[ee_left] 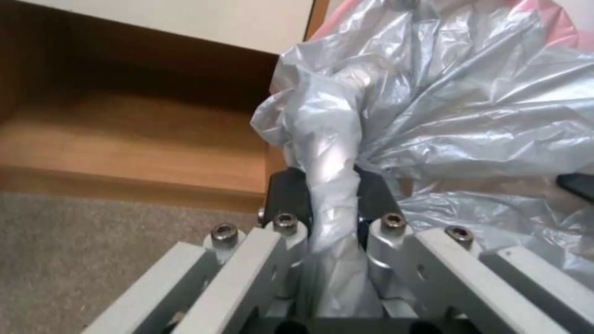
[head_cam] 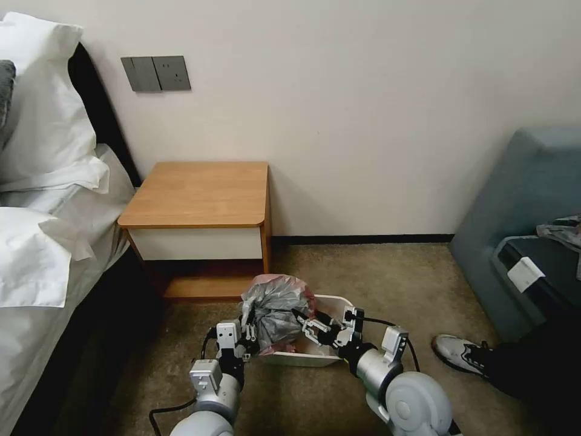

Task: Pick up the garbage bag from the table and place it over the trash can.

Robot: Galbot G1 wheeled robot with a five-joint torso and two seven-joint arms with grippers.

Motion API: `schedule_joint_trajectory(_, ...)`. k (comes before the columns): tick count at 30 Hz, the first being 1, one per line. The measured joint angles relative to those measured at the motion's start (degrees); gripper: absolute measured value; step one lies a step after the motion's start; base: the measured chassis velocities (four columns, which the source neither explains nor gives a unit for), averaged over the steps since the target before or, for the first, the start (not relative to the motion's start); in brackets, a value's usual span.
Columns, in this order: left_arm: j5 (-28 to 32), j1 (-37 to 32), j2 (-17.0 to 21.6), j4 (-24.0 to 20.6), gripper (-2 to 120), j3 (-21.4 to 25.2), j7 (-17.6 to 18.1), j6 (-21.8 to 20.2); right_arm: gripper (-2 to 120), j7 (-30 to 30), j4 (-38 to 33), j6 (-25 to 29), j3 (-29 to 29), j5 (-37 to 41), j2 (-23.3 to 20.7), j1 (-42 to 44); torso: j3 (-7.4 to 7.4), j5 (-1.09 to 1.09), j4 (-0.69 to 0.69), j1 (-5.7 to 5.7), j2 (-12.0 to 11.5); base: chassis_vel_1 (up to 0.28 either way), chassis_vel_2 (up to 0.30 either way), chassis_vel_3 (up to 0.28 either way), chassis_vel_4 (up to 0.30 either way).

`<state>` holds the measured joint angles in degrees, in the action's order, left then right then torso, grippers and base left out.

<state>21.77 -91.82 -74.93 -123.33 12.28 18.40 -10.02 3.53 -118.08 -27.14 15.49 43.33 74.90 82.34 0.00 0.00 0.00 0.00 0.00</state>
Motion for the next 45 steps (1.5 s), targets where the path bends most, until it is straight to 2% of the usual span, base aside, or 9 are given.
schedule_joint_trajectory(2, 1.6, -0.5, 0.0, -0.8, 6, 0.4, 0.2, -0.6, 41, 0.6, 0.1, 0.1, -0.4, -0.6, 0.3, -0.2, 0.00, 0.00, 0.00, 0.00, 0.0, 0.000, 0.000, 0.000, 0.000)
schedule_joint_trajectory(6, 3.2, -1.1, 0.0, -1.4, 6, 0.6, 0.6, -1.1, 26, 1.1, 0.1, 0.2, -0.5, -1.1, 0.5, -0.3, -0.01, 0.00, 0.00, 0.00, 0.0, 0.000, 0.000, 0.000, 0.000)
schedule_joint_trajectory(7, 3.2, -1.1, 0.0, -1.4, 6, 0.6, 0.6, -1.1, 26, 1.1, 0.1, 0.2, -0.5, -1.1, 0.5, -0.3, -0.01, 0.00, 0.00, 0.00, 0.0, 0.000, 0.000, 0.000, 0.000)
schedule_joint_trajectory(12, 6.9, -1.3, 0.0, -2.2, 6, 0.8, 1.8, -2.5, 7, 1.5, -0.5, 0.6, 0.1, -1.6, 0.6, 0.1, -0.01, 0.00, 0.00, 0.00, 0.0, 0.000, 0.000, 0.000, 0.000)
schedule_joint_trajectory(15, 7.5, -1.4, 0.0, -2.2, 6, 1.0, 2.3, -2.7, 0, 1.5, -1.0, 0.7, 0.6, -1.7, 0.5, 0.3, -0.01, 0.00, 0.00, 0.00, 0.0, 0.000, 0.000, 0.000, 0.000)
schedule_joint_trajectory(27, 7.8, -2.1, -0.3, -1.6, 6, 3.1, 3.4, -2.7, 0, 1.0, -5.1, 0.7, 4.5, -1.5, -1.1, 0.6, -0.01, 0.00, 0.00, 0.00, 0.0, 0.000, 0.000, 0.000, 0.000)
schedule_joint_trajectory(37, 7.7, -2.2, -0.2, -1.7, 6, 3.6, 3.4, -2.6, 0, 0.1, -5.4, 0.7, 5.9, -1.1, -2.1, -0.5, 0.00, 0.01, 0.00, 0.00, 0.0, 0.000, 0.000, 0.000, 0.000)
schedule_joint_trajectory(40, 7.3, -2.3, 0.0, -1.8, 6, 3.9, 3.0, -2.4, 0, -0.1, -4.9, 0.6, 6.0, -0.8, -2.5, -1.5, 0.00, 0.01, 0.00, 0.00, 0.0, 0.000, 0.000, 0.000, 0.000)
schedule_joint_trajectory(45, 3.1, -2.7, 0.2, -1.1, 6, 4.4, -0.1, 0.1, 0, -0.9, -2.9, -1.0, 5.2, -0.6, -4.4, -5.1, 0.00, 0.01, 0.00, 0.00, 0.0, 0.000, 0.000, 0.000, 0.000)
